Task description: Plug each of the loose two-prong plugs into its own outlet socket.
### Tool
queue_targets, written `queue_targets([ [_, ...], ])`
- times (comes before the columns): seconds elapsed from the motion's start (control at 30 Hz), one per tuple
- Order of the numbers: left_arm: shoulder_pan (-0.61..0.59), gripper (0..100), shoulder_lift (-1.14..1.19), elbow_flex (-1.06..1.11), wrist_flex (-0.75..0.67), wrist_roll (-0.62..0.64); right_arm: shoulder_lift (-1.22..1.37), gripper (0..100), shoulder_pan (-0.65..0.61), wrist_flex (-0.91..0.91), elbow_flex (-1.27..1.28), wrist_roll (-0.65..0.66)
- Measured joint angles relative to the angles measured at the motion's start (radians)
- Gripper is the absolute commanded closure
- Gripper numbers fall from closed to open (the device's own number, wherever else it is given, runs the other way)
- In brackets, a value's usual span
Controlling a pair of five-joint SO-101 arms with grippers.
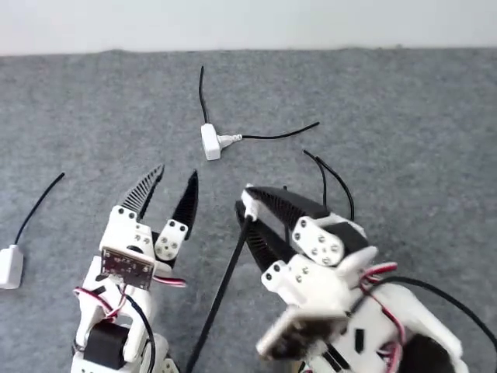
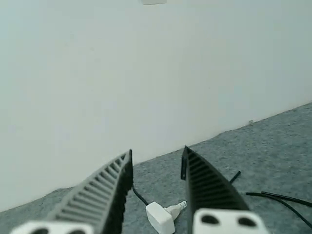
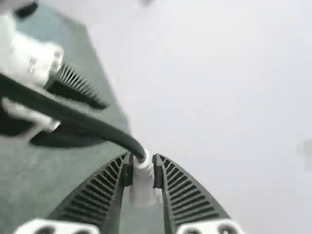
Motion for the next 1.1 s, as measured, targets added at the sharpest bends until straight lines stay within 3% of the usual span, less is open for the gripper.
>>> queue_targets([
  [0.2,0.072,84,0.000,-0.031,0.006,0.000,0.006,98.9,-0.064,-0.138,-0.009,0.012],
  [0.4,0.198,84,0.000,-0.183,0.006,0.000,0.063,98.9,-0.215,-0.137,-0.011,0.127],
  [0.57,0.265,84,0.000,-0.249,0.006,-0.002,0.110,98.9,-0.295,-0.138,-0.075,0.146],
  [0.8,0.345,84,0.000,-0.269,0.006,0.009,0.239,98.9,-0.307,-0.084,-0.285,0.149],
  [1.1,0.358,84,0.000,-0.192,-0.064,-0.025,0.272,98.9,-0.311,-0.006,-0.313,0.089],
])
